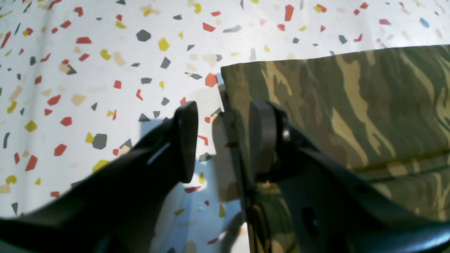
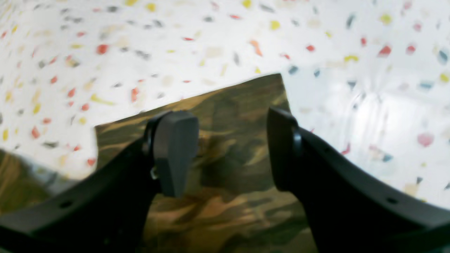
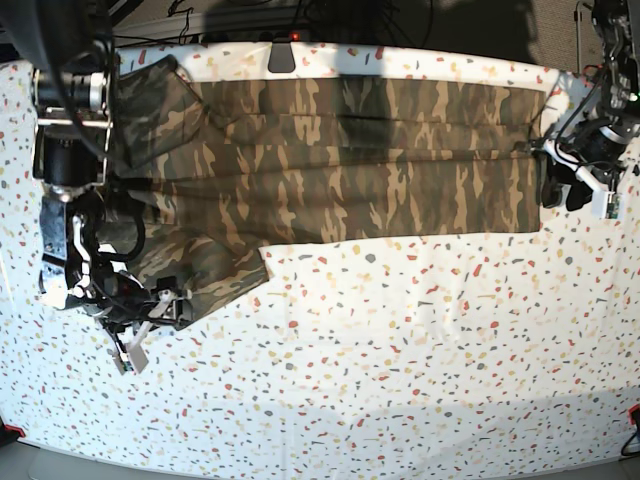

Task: Fold the T-shirt properly
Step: 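Grasp the sleeve edge with the right gripper and lift it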

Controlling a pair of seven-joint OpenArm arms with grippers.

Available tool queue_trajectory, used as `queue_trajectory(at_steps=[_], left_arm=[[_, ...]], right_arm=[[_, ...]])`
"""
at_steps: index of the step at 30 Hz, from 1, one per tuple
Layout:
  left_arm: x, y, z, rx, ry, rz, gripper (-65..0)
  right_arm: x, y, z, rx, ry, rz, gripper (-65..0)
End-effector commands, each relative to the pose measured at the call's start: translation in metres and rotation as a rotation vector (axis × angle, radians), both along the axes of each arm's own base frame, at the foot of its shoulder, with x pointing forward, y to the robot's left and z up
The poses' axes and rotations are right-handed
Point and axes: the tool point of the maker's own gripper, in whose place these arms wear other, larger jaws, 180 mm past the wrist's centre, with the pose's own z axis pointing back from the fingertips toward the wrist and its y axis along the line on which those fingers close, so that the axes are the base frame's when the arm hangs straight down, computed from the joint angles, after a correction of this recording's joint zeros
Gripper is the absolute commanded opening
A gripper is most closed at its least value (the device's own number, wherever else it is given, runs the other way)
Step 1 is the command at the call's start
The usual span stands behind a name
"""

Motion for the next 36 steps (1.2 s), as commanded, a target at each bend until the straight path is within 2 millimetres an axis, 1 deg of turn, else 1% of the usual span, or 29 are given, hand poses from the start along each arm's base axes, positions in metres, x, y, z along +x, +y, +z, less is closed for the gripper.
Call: queue_trajectory(at_steps=[1,4,10,12,14,19,23,24,27,28,29,32,33,36], left_arm=[[0.008,0.003,0.015,0.006,-0.053,-0.001,-41.3],[0.008,0.003,0.015,0.006,-0.053,-0.001,-41.3],[0.008,0.003,0.015,0.009,-0.053,-0.002,-41.3],[0.008,0.003,0.015,0.009,-0.053,-0.002,-41.3],[0.008,0.003,0.015,0.009,-0.052,-0.002,-41.3],[0.008,0.003,0.015,0.009,-0.053,-0.002,-41.3],[0.008,0.003,0.015,0.009,-0.052,-0.002,-41.3],[0.008,0.003,0.015,0.009,-0.052,-0.002,-41.3],[0.008,0.003,0.015,0.009,-0.052,-0.002,-41.3],[0.008,0.003,0.015,0.009,-0.053,-0.002,-41.3],[0.008,0.003,0.015,0.009,-0.053,-0.002,-41.3],[0.008,0.003,0.015,0.009,-0.053,-0.002,-41.3],[0.008,0.003,0.015,0.009,-0.053,-0.002,-41.3],[0.008,0.003,0.015,0.009,-0.052,-0.002,-41.3]], right_arm=[[0.019,-0.009,0.021,0.005,-0.051,-0.02,-29.6],[0.027,-0.023,0.01,0.004,0.023,-0.064,-29.6],[0.038,-0.041,0.002,-0.015,0.118,-0.128,-29.6],[0.036,-0.048,-0.006,-0.048,0.157,-0.158,-29.6],[0.031,-0.051,-0.014,-0.076,0.183,-0.155,-29.6],[0.018,-0.048,-0.036,-0.131,0.246,-0.135,-29.6],[0.01,-0.044,-0.047,-0.153,0.284,-0.13,-29.7],[0.009,-0.042,-0.049,-0.153,0.292,-0.126,-30.7],[0.001,-0.033,-0.056,-0.159,0.349,-0.109,-39.1],[-0.002,-0.03,-0.059,-0.162,0.373,-0.101,-41.1],[-0.005,-0.026,-0.061,-0.164,0.392,-0.094,-42.3],[-0.01,-0.012,-0.065,-0.159,0.429,-0.046,-42.7],[-0.011,-0.008,-0.066,-0.157,0.436,-0.032,-43.7],[-0.011,0.002,-0.067,-0.144,0.441,-0.012,-52.6]])
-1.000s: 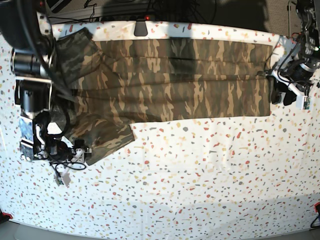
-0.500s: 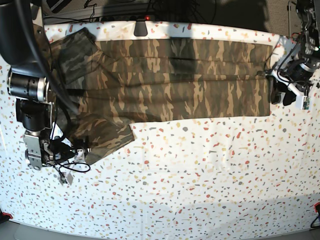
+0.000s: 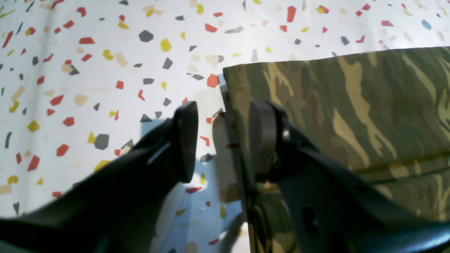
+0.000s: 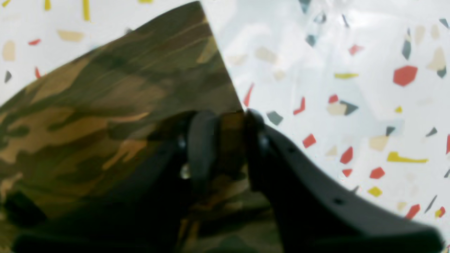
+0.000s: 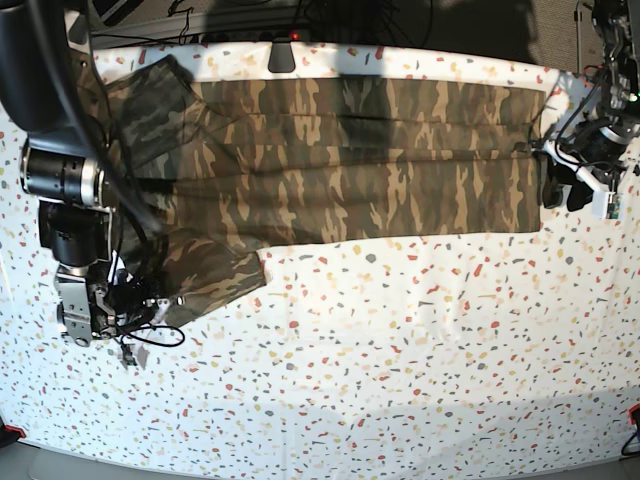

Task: Fold the T-shirt properly
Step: 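Grasp the sleeve edge with the right gripper and lift it, then fold the held sleeve side inward over the shirt body with the right gripper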

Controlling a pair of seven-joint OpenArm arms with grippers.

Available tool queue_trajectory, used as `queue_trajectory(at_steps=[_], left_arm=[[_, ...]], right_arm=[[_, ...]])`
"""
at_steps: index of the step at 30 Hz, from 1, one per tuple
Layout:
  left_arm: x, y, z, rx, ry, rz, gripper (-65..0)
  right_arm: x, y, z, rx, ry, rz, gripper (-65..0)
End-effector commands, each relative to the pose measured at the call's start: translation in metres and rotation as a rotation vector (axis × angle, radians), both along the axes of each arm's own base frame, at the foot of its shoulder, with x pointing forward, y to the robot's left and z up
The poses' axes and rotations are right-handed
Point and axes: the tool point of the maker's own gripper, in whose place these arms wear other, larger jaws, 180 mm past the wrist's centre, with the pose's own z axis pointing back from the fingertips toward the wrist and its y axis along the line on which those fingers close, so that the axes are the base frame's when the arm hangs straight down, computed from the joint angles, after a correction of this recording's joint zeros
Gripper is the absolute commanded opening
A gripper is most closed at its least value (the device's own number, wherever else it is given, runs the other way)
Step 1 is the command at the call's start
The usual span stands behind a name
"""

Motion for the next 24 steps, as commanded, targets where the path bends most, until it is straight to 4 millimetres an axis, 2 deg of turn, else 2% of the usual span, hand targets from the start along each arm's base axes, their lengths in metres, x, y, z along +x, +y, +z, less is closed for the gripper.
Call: queue_trajectory(at_steps=[1,7,14,20,24], left_arm=[[0.008,0.003,0.015,0.008,-0.053,-0.002,-41.3],[0.008,0.003,0.015,0.008,-0.053,-0.002,-41.3],[0.008,0.003,0.015,0.008,-0.053,-0.002,-41.3],[0.008,0.003,0.015,0.008,-0.053,-0.002,-41.3],[0.008,0.003,0.015,0.008,-0.053,-0.002,-41.3]], right_arm=[[-0.002,0.016,0.001,0.034,0.031,0.037,-54.5],[-0.003,0.023,0.0,0.039,0.044,0.048,-64.5],[0.013,0.027,0.007,0.062,-0.05,0.05,-65.0],[0.037,0.03,0.038,0.048,-0.159,0.092,-65.0],[0.042,0.037,0.06,0.084,-0.166,0.088,-65.0]])
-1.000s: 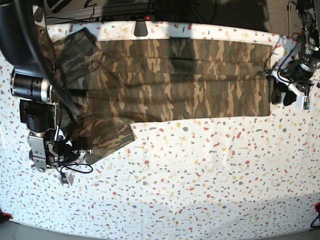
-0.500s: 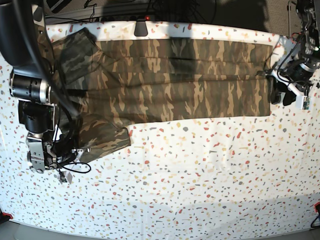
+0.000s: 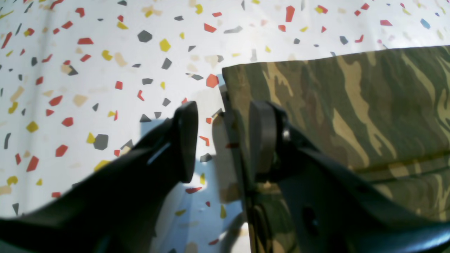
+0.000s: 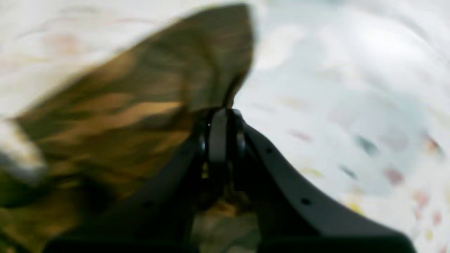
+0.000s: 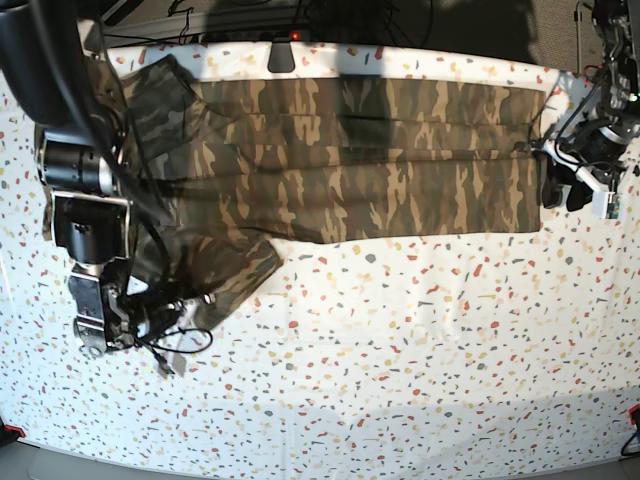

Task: Fold the T-shirt properly
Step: 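Fold the held sleeve side inward over the shirt body with the right gripper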

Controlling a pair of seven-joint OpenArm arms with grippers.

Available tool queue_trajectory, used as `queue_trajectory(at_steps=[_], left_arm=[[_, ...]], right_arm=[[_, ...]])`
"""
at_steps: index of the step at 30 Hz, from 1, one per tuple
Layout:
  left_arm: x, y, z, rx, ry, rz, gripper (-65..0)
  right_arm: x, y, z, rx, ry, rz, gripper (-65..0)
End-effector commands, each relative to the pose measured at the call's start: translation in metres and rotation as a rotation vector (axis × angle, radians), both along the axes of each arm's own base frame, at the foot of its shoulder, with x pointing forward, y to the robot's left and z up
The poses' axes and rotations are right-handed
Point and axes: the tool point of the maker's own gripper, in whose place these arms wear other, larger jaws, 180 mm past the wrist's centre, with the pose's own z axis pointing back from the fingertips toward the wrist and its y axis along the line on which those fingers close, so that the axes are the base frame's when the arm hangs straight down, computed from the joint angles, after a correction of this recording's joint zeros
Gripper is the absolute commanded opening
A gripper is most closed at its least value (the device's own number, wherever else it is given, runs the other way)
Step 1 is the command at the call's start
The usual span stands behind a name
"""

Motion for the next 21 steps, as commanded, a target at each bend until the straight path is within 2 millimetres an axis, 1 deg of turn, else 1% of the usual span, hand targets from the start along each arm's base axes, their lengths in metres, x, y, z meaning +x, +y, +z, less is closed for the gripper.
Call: queue_trajectory(at_steps=[1,5,7,8,11,14,17,21], left_arm=[[0.008,0.003,0.015,0.007,-0.053,-0.002,-41.3],[0.008,0.003,0.015,0.008,-0.053,-0.002,-41.3],[0.008,0.003,0.015,0.007,-0.053,-0.002,-41.3],[0.008,0.003,0.015,0.006,-0.053,-0.002,-41.3],[0.008,0.004,0.014,0.015,-0.05,-0.003,-41.3],[0.008,0.004,0.015,0.014,-0.051,-0.003,-41.3],[0.008,0.004,0.015,0.014,-0.051,-0.003,-41.3],[0.008,0.004,0.014,0.014,-0.05,-0.003,-41.3]], right_arm=[[0.021,-0.006,0.031,0.0,-0.078,-0.003,-65.0],[0.012,0.003,0.042,0.004,-0.135,0.026,-65.0],[0.003,0.008,0.047,-0.009,-0.168,0.051,-65.0],[-0.004,0.009,0.047,-0.024,-0.18,0.062,-65.0],[-0.03,0.014,0.033,-0.038,-0.188,0.088,-65.0],[-0.06,0.031,0.023,0.019,-0.198,0.114,-65.0],[-0.084,0.039,0.024,0.007,-0.227,0.148,-65.0],[-0.114,0.052,0.03,-0.003,-0.27,0.191,-65.0]])
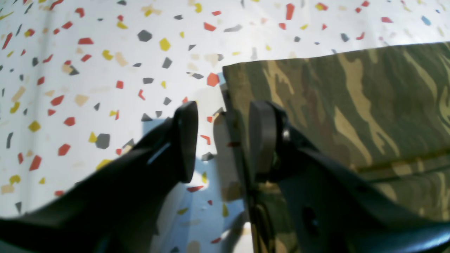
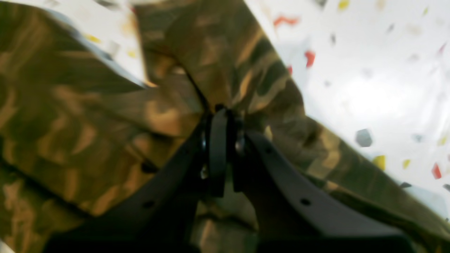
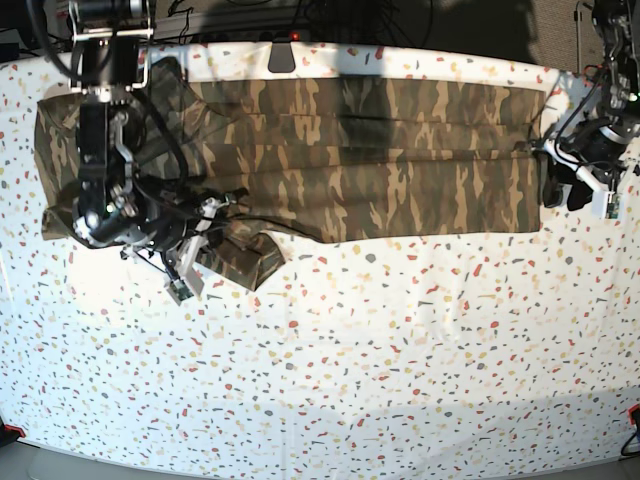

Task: Fold the T-shirt properly
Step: 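Fold the held sleeve side inward over the shirt body with the right gripper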

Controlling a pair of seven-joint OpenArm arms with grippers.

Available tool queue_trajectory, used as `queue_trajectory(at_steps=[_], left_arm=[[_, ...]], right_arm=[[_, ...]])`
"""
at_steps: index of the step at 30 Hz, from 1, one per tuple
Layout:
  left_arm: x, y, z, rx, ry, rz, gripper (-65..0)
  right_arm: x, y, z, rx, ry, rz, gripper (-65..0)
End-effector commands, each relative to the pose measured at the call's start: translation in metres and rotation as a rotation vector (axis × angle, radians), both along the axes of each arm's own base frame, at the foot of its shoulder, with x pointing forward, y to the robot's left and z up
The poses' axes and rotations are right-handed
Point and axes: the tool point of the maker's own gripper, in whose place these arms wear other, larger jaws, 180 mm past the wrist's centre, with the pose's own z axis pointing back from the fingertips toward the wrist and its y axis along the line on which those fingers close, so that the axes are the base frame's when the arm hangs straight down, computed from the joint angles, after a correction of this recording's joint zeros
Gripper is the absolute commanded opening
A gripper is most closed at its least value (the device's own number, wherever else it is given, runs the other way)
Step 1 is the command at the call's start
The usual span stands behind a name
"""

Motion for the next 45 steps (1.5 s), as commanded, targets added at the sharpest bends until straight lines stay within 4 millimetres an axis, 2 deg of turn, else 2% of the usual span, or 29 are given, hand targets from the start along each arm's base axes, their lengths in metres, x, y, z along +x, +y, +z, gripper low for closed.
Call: queue_trajectory(at_steps=[1,9,12,21,31,37,45], left_arm=[[0.008,0.003,0.015,0.004,-0.054,-0.002,-41.3],[0.008,0.003,0.015,0.004,-0.054,-0.002,-41.3],[0.009,0.003,0.015,0.004,-0.054,-0.002,-41.3],[0.009,0.003,0.015,0.004,-0.055,-0.002,-41.3],[0.008,0.003,0.015,0.004,-0.054,-0.002,-41.3],[0.009,0.003,0.015,0.004,-0.055,-0.002,-41.3],[0.009,0.003,0.017,0.002,-0.062,-0.002,-41.3]], right_arm=[[-0.001,0.004,0.011,0.01,-0.04,0.014,-65.0],[-0.064,0.038,0.023,0.119,-0.065,0.086,-65.0],[-0.074,0.041,0.025,0.119,-0.064,0.096,-65.0],[-0.107,0.041,0.003,0.119,0.025,0.092,-65.0],[-0.116,0.037,-0.005,0.1,0.059,0.091,-65.0],[-0.131,0.022,-0.012,0.054,0.095,0.106,-65.0],[-0.13,0.018,-0.007,0.039,0.08,0.119,-65.0]])
